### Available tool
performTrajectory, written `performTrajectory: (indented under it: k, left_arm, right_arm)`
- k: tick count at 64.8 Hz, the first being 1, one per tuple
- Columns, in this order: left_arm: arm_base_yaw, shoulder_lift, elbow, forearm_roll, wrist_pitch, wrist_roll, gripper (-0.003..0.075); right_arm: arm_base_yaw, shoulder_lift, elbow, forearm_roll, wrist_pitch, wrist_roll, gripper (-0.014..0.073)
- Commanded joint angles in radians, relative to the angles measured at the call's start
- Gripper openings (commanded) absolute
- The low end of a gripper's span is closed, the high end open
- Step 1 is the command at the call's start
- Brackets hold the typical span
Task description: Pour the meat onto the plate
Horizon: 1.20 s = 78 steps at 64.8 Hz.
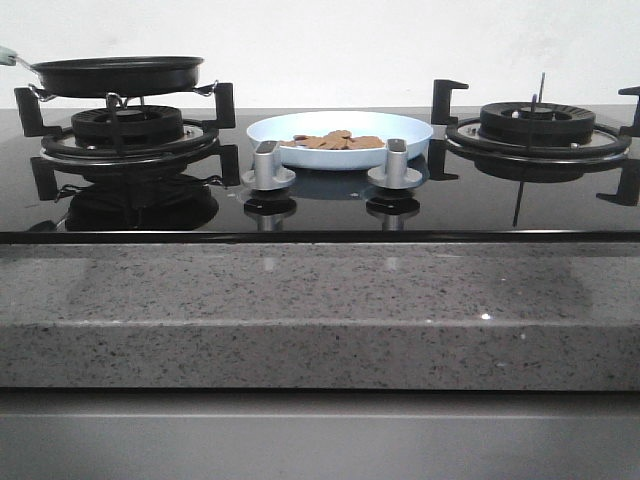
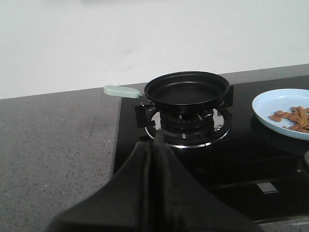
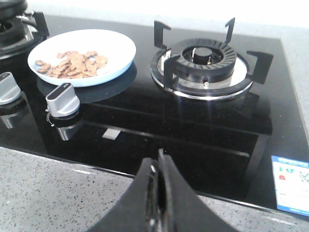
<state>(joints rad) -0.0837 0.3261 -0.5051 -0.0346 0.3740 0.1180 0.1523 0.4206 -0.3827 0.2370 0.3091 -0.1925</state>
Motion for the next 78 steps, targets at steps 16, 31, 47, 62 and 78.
performTrajectory:
  k: [16, 31, 47, 62, 78]
  left_arm:
    - [-0.008, 0.008, -0.026, -0.009, -0.082, -0.009, -0.002]
    - [-0.008, 0.008, -0.026, -0.009, -0.082, -0.009, -0.002]
    - [-0.008, 0.008, -0.026, -0.009, -0.082, -0.009, -0.002]
    - [-0.008, -0.012, 0.03, 0.021, -0.099, -0.009, -0.002]
    - [-0.008, -0.184, 0.262, 0.0, -0.198, -0.023, -0.002]
  right_arm:
    - [-0.002, -0.008, -0.024, 0.025, -0.089, -0.01, -0.0071]
    - [-0.002, -0.008, -0.024, 0.025, -0.088, -0.01, -0.0071]
    - [-0.002, -0.008, -0.024, 0.025, -0.088, -0.01, -0.0071]
    - [-0.002, -0.008, -0.024, 0.025, -0.088, -0.01, -0.0071]
    - [-0.002, -0.008, -0.024, 0.025, -0.085, -0.01, -0.0071]
